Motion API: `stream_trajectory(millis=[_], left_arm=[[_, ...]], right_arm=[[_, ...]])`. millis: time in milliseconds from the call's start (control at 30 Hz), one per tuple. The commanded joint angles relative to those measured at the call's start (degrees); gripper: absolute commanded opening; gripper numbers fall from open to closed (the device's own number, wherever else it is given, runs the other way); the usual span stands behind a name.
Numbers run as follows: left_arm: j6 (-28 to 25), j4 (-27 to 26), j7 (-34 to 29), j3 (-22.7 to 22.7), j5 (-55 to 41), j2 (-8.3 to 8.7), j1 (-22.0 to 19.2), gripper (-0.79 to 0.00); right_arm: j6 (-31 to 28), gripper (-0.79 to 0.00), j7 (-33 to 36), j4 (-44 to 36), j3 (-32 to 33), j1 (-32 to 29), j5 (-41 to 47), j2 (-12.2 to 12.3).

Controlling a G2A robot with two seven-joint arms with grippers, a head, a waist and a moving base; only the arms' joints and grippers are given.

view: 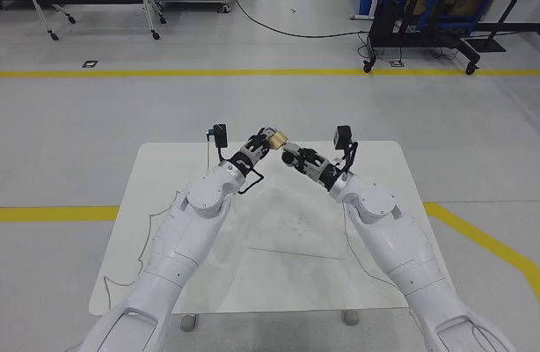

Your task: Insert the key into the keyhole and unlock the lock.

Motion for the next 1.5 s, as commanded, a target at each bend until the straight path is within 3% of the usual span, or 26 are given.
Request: stream_trajectory(millis=[0,133,333,633,1467], left_arm=[[0.02,-0.05,-0.17,-0.09,-0.01,-0.02,0.01,-0.785],[0.05,-0.13,-0.57,-0.22,-0.12,-0.06,0.11,-0.785],[0.49,-0.21,-1.63,-0.38,-0.13,-0.08,0.18,-0.785],[-0.68,-0.67,-2.89,-1.00,-1.28,-0.13,0.40,-0.785],[-1.79,-0.72,-3.77,-1.42,-2.19,-0.19,0.45,-0.785]], right_arm=[[0.01,-0.640,0.12,0.25,-0.06,0.08,0.60,-0.11],[-0.44,-0.785,1.18,1.23,-0.07,0.29,3.13,-0.38],[-1.88,-0.785,4.38,2.75,0.11,0.47,7.74,-0.74],[-3.19,-0.785,15.05,7.84,1.54,1.03,22.51,-1.46],[-0.60,-0.785,26.95,17.86,0.52,5.48,35.14,-3.48]])
